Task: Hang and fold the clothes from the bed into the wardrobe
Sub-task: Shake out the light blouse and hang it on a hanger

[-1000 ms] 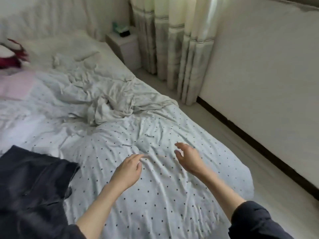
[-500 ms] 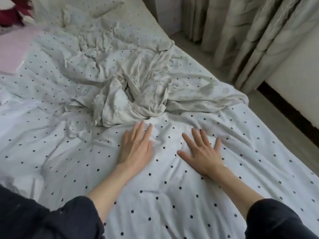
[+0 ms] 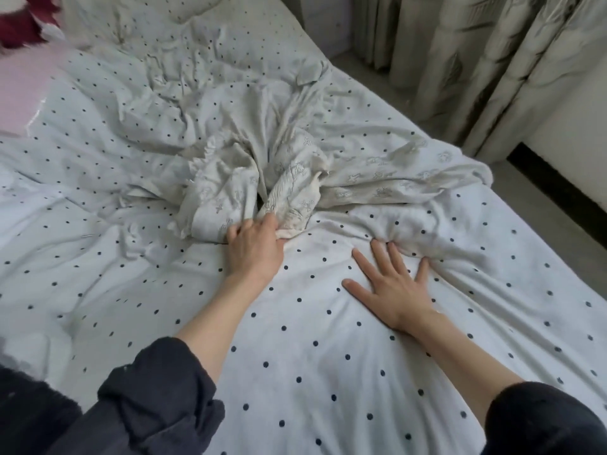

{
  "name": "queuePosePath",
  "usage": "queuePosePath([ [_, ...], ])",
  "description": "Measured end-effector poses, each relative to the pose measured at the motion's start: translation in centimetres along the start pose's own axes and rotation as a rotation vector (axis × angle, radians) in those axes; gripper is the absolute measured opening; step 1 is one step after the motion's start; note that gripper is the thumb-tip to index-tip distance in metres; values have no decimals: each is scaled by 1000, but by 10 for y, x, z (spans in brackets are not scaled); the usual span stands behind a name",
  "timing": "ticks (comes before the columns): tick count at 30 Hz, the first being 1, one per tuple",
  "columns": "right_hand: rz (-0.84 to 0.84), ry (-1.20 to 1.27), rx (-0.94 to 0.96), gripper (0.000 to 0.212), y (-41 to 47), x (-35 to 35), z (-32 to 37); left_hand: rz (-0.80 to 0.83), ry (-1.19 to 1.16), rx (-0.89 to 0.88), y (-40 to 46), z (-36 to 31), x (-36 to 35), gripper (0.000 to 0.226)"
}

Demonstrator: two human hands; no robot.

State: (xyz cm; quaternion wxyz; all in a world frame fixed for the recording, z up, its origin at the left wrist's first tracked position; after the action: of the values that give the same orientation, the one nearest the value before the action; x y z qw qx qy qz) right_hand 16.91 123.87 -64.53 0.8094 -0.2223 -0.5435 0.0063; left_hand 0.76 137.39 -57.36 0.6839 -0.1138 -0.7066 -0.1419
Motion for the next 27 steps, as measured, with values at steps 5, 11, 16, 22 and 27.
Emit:
queuePosePath([
  [5,-3,185,-48,56,-43,19,6,-68,-89,-55,-70,-5,39,18],
  [11,-53,374,-51,48,-147,35,14,-25,-157,-167,-168,-40,90,14],
  [16,-232,1040,-466,38,-248,60,-10,-15,-288,-409,-270,-94,137,15],
  [22,-204,1173,-687,59,-289,50,-28,-30,-406,-675,-321,-128,147,31],
  [27,-459,741,-609,53,-302,54,-31,99,-326,-100,-256,-50,132,73],
])
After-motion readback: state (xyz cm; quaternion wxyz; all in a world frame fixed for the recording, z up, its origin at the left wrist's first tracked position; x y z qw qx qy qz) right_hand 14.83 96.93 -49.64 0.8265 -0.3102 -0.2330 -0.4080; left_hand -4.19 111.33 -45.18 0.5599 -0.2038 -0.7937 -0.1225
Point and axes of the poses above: each hand's wrist, its own y-axis towards the middle knuckle, its own x-axis out of the back of the hand, z = x × y, the point moved 5 cm from there along y, towards the middle knuckle, and after that the axes turned 8 degrees about -z, right-handed, at the moved point
